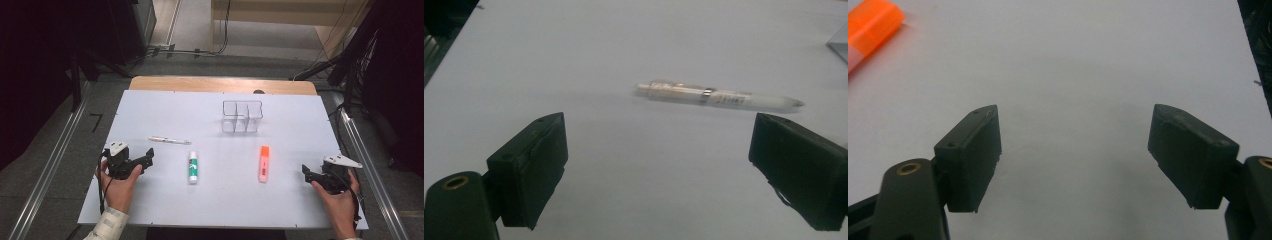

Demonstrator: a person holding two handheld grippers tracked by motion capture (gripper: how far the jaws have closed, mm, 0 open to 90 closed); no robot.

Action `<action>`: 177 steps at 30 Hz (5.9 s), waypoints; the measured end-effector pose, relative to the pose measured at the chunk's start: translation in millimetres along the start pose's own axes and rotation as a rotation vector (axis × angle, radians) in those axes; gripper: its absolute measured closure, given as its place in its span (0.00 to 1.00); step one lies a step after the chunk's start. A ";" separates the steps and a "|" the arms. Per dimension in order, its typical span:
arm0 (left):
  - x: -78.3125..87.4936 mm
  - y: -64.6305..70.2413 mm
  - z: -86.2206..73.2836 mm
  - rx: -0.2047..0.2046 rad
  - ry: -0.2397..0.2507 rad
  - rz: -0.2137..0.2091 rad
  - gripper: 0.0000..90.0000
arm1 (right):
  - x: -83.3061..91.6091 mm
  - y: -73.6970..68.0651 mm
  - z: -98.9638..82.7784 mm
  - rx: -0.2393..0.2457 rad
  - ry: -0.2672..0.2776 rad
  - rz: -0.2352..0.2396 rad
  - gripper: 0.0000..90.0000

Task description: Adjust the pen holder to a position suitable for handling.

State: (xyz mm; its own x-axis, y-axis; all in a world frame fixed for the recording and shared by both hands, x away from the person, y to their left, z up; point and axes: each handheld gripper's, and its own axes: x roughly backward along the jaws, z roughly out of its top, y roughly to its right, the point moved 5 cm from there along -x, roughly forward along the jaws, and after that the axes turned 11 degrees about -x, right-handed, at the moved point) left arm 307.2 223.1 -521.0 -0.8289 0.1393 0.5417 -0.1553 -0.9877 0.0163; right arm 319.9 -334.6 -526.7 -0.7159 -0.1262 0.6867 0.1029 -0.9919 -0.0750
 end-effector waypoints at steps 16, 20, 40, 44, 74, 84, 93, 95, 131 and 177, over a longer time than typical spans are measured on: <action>-46.4 58.2 45.0 -0.085 0.010 -0.069 0.16 | -34.7 -33.7 52.0 0.031 0.041 0.048 0.23; -55.2 67.5 53.4 -0.103 0.021 -0.077 0.19 | -43.1 -41.4 63.1 0.021 0.049 0.061 0.24; -112.9 118.7 86.6 -0.164 0.023 -0.097 0.28 | -88.9 -77.6 98.4 -0.009 0.059 0.127 0.41; -119.2 123.4 91.2 -0.176 0.028 -0.097 0.32 | -95.7 -83.7 104.8 -0.004 0.063 0.149 0.45; -161.1 164.0 103.0 -0.210 0.007 -0.143 0.50 | -125.3 -110.0 121.6 0.003 0.050 0.195 0.55; -159.9 178.2 105.5 -0.239 0.016 -0.172 0.88 | -126.5 -119.4 121.9 0.036 0.065 0.216 0.85; -157.3 179.2 105.0 -0.253 0.008 -0.198 1.00 | -124.1 -125.4 119.1 0.050 0.050 0.260 0.97; -155.7 178.6 104.2 -0.258 0.003 -0.197 1.00 | -123.5 -125.9 118.6 0.047 0.046 0.261 0.97; -104.9 156.0 70.5 -0.189 -0.036 -0.198 1.00 | -93.1 -159.2 85.8 0.084 0.008 0.336 0.97; -68.8 132.3 77.8 -0.162 0.001 -0.195 0.71 | -54.9 -139.9 85.9 0.110 0.047 0.333 0.63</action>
State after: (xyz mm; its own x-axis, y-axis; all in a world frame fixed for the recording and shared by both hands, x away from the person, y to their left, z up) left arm 385.4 77.4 -490.7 -0.7752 0.3266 0.5408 -0.3968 -0.9178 -0.0146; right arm 404.1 -187.5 -491.8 -0.6613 -0.4453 0.6036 0.4080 -0.8888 -0.2088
